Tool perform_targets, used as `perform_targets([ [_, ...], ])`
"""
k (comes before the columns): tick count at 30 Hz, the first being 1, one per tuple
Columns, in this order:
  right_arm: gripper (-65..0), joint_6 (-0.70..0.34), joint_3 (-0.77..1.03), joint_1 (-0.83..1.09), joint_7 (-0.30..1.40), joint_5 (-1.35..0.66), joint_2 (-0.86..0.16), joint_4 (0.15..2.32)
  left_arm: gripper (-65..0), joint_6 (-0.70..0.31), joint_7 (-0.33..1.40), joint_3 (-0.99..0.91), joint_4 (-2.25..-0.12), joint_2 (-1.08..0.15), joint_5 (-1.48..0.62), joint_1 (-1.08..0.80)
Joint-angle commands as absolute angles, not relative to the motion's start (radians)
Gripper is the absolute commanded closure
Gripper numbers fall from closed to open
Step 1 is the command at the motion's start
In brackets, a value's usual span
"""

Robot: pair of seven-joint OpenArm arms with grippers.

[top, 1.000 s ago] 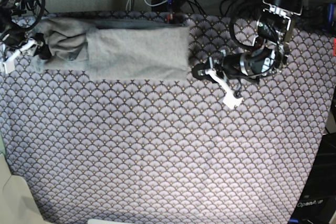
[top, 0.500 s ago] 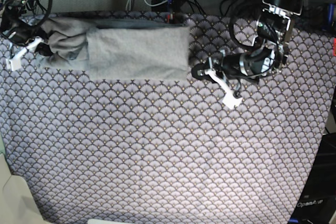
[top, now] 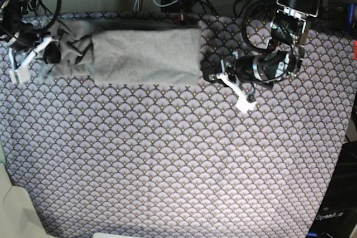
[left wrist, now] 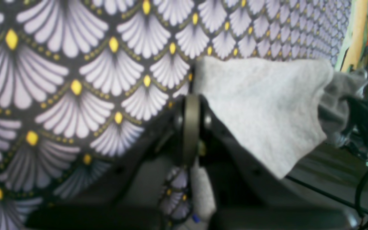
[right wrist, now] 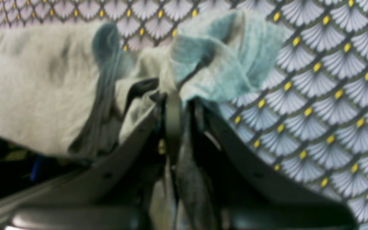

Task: Fold the T-shirt properly
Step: 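Lift the grasped shirt end and fold it toward the left gripper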

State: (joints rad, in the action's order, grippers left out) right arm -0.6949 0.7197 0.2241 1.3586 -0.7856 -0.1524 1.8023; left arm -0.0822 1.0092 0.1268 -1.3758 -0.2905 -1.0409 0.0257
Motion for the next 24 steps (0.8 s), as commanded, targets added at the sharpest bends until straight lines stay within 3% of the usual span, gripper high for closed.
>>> perform_targets([
  [1,0.0,-0.698,0.723,0.2,1.351,-0.819,-0.157,1.85,0.0,-0.093,1.001,0.127,-1.392,-0.297,-1.061,0.041],
  [12,0.0,-0.698,0.722,0.079,1.396,-0.819,-0.05,1.917,0.0,-0.093,1.001,0.128,-1.392,-0.297,-1.061,0.036],
  [24,0.0,-0.698,0.59,0.077,1.396,-0.814,0.028,1.916,0.0,-0.093,1.001,0.128,-1.4,-0.297,-1.061,0.033],
])
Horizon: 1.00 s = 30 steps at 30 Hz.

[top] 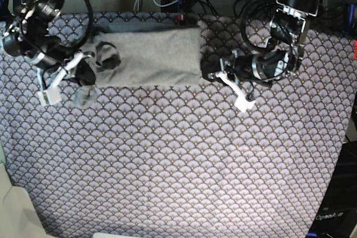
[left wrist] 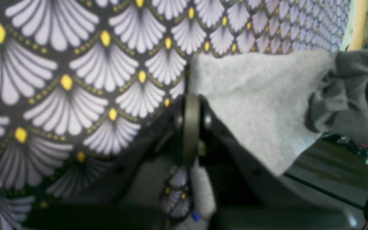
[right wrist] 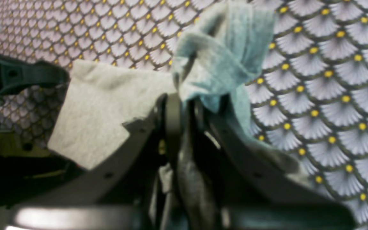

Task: Fold the T-shirt properly
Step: 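Lift the grasped shirt end and fold it toward the left gripper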

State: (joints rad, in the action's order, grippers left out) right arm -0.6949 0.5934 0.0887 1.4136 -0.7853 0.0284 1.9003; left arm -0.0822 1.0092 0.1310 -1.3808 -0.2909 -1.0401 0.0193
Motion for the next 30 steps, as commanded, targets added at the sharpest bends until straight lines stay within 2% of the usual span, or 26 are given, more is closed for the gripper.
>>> perform_targets([
  [1,0.0,-0.698,0.587,0.077,1.396,-0.814,0.036,1.916,0.0,-0.093,1.001,0.128,-1.4,-0.297,-1.061,0.033],
  [19,0.0,-0.698,0.489,0.099,1.396,-0.811,0.145,1.911,0.0,-0.093,1.001,0.128,-1.4,-0.277,-1.061,0.036],
  [30,0.0,-0.698,0.332,0.145,1.396,-0.812,0.15,1.897,0.0,-0.093,1.001,0.127,-1.397,-0.277,-1.061,0.039],
])
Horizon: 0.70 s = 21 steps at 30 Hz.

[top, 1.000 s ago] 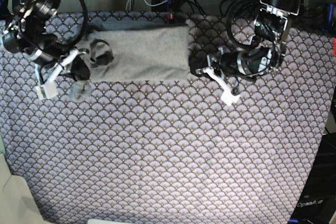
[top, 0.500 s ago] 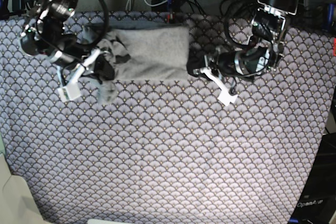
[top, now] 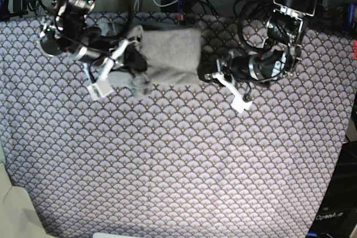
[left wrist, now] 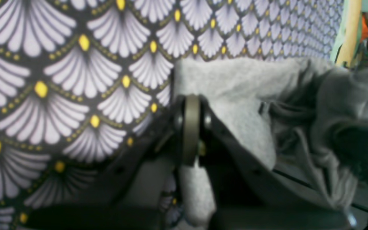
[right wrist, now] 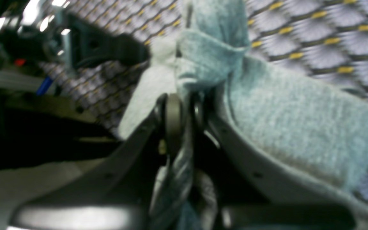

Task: Fold the T-shirt properly
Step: 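Lift the grasped shirt end and fold it toward the left gripper, then lay the folded end onto the shirt beside the left gripper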

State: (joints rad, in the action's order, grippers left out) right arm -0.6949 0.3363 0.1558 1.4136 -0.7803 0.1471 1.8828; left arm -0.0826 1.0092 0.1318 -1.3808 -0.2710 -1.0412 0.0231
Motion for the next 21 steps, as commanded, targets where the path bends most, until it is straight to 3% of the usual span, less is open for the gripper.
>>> perform_targets([
  [1,0.0,-0.698,0.315,0.147,1.382,-0.812,0.15,1.896,0.0,-0.093,1.001,0.127,-1.399,-0.277,-1.061,0.039],
  [14,0.0,-0.698,0.124,0.151,1.248,-0.811,0.148,1.883,0.0,-0.093,1.001,0.119,-1.4,-0.288,-1.063,0.041],
  [21,0.0,-0.698,0.097,0.151,1.176,-0.811,0.127,1.79,0.0,-0.096,1.007,0.025,-1.4,-0.291,-1.063,0.035],
])
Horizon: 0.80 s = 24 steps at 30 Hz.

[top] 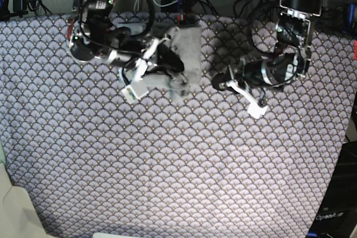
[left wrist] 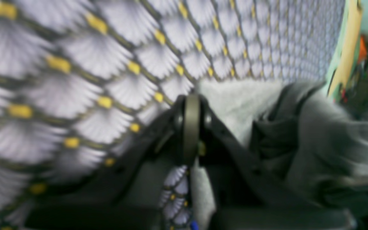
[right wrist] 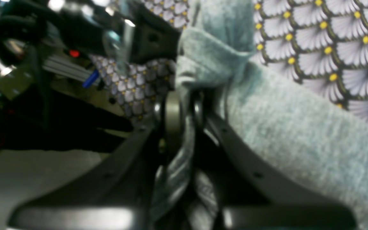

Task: Fold the T-shirt properly
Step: 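Lay the folded end onto the shirt beside the left gripper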

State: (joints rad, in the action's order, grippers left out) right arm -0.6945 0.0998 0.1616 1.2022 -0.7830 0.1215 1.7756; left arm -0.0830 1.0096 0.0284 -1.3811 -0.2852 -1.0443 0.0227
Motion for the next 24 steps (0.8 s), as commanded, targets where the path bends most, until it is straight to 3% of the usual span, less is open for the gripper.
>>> perform_targets([
  [1,0.0,-0.698,0.094,0.151,1.164,-0.811,0.119,1.779,0.0,-0.096,1.009,0.016,-1.4,-0.302,-1.063,0.035],
  [18,-0.6,-0.698,-0.013,0.104,1.089,-0.811,0.096,1.63,0.0,-0.096,1.003,-0.012,-1.4,-0.331,-1.064,0.031],
  [21,-7.2,-0.698,-0.013,0.077,1.089,-0.811,0.096,1.616,0.0,-0.096,1.003,-0.012,-1.4,-0.331,-1.064,0.031],
  [24,-17.9,-0.698,-0.013,0.061,1.093,-0.814,0.096,1.575,0.0,-0.096,1.003,-0.012,-1.4,-0.331,-1.064,0.031],
])
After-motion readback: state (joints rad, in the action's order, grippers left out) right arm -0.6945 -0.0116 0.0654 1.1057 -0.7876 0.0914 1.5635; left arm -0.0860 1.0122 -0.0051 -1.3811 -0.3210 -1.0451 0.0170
